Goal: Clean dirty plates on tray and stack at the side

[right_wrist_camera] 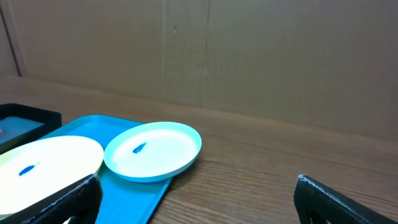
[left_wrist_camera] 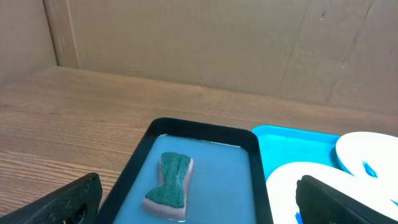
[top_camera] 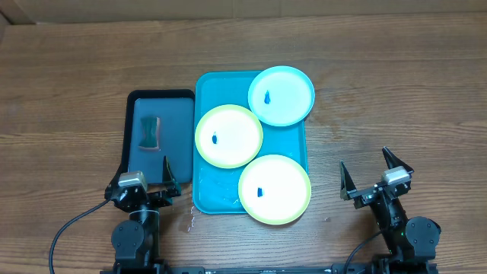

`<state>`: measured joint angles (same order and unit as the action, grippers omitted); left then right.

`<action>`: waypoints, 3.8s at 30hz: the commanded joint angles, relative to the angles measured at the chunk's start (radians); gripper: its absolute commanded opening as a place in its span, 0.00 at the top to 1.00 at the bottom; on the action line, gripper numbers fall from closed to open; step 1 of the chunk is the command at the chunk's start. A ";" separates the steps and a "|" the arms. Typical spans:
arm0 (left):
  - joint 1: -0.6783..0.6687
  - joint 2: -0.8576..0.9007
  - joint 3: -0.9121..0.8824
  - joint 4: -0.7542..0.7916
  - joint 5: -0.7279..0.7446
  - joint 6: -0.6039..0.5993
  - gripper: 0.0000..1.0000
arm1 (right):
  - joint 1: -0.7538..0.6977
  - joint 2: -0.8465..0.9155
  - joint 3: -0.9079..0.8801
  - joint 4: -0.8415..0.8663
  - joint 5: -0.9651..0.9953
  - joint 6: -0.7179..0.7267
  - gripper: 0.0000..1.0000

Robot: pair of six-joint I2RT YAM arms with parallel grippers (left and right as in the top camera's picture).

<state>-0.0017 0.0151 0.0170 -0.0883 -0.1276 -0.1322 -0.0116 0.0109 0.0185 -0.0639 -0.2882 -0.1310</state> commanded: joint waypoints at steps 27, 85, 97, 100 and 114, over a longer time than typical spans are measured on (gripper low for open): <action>0.009 0.583 1.033 -0.727 0.215 -0.024 0.00 | 0.000 -0.008 -0.011 0.006 0.006 0.007 0.00; 0.087 1.320 1.344 -1.062 0.173 -0.212 0.89 | 0.000 -0.006 -0.011 0.006 0.006 0.007 0.00; 0.087 1.320 1.344 -1.090 0.173 -0.211 0.96 | 0.000 -0.006 -0.011 0.006 0.006 0.007 0.00; 0.088 1.321 1.357 -1.104 0.169 -0.204 0.96 | 0.000 -0.006 -0.011 0.006 0.006 0.007 0.00; 0.086 1.379 1.455 -1.221 0.169 -0.167 0.96 | 0.000 -0.006 -0.011 0.006 0.006 0.007 0.00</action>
<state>0.0803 1.3746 1.4624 -1.3090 0.0486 -0.3183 -0.0113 0.0109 0.0185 -0.0643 -0.2882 -0.1307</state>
